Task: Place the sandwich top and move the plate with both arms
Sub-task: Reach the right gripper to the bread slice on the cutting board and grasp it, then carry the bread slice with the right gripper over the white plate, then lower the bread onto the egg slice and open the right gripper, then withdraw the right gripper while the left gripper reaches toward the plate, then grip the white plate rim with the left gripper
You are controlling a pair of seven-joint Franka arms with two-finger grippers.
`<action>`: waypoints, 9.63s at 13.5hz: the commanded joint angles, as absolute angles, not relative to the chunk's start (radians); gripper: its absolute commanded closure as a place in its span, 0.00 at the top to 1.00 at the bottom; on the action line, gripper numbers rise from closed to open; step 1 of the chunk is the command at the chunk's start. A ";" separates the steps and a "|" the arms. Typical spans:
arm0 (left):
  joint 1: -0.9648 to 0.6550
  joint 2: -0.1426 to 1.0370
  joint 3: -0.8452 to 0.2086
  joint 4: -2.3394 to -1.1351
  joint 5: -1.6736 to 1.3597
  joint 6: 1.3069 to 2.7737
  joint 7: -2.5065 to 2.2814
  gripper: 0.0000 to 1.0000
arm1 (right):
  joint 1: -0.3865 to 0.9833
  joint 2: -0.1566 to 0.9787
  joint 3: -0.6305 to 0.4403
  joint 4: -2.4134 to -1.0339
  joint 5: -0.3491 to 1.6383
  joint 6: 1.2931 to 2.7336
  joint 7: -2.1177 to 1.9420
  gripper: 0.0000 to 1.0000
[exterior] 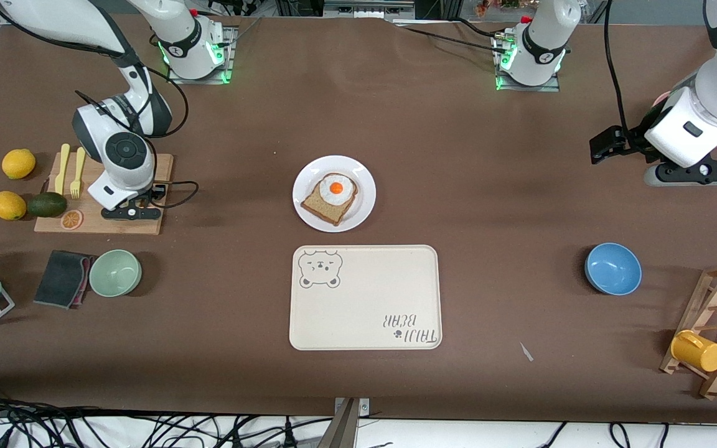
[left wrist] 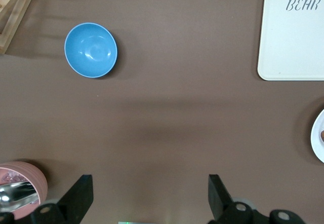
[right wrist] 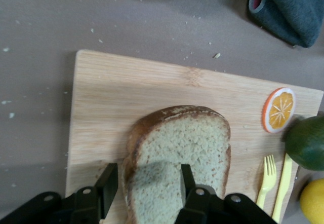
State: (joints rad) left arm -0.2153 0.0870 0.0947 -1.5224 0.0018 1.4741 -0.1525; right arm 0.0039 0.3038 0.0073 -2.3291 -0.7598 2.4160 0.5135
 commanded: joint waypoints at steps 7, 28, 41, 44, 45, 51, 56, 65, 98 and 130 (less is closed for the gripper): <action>-0.207 0.072 0.097 -1.539 -0.021 1.485 -0.144 1.00 | -0.002 0.328 0.006 -2.341 -0.790 2.438 0.589 0.02; -0.207 0.074 0.097 -1.539 -0.021 1.483 -0.147 1.00 | 0.133 0.544 0.284 -1.565 -0.344 1.594 0.604 0.00; -0.207 0.074 0.097 -1.540 -0.021 1.483 -0.147 1.00 | 0.443 0.759 0.282 -1.246 0.038 1.707 1.251 0.00; -0.207 0.074 0.097 -1.539 -0.021 1.483 -0.147 1.00 | 0.529 0.807 0.270 -1.249 -0.061 1.746 1.331 0.00; -0.209 0.074 0.100 -1.539 -0.021 1.483 -0.147 1.00 | 0.546 0.821 0.270 -1.249 -0.095 1.747 1.350 0.00; -0.207 0.074 0.097 -1.539 -0.021 1.483 -0.147 1.00 | 0.577 0.847 0.268 -1.249 -0.186 1.836 1.431 0.00; -0.209 0.074 0.097 -1.539 -0.021 1.483 -0.147 1.00 | 0.588 0.859 0.268 -1.249 -0.189 1.841 1.430 0.60; -0.207 0.074 0.097 -1.539 -0.021 1.486 -0.146 1.00 | 0.468 0.721 0.270 -1.244 -0.235 1.715 1.157 1.00; -0.337 0.331 -0.040 -1.989 -0.576 2.330 -0.123 1.00 | 0.029 0.005 -0.055 -1.695 0.021 1.626 -0.083 1.00; -0.611 0.666 -0.044 -1.916 -1.552 2.439 0.489 0.59 | 0.041 0.063 -0.084 -1.572 0.014 1.476 -0.084 1.00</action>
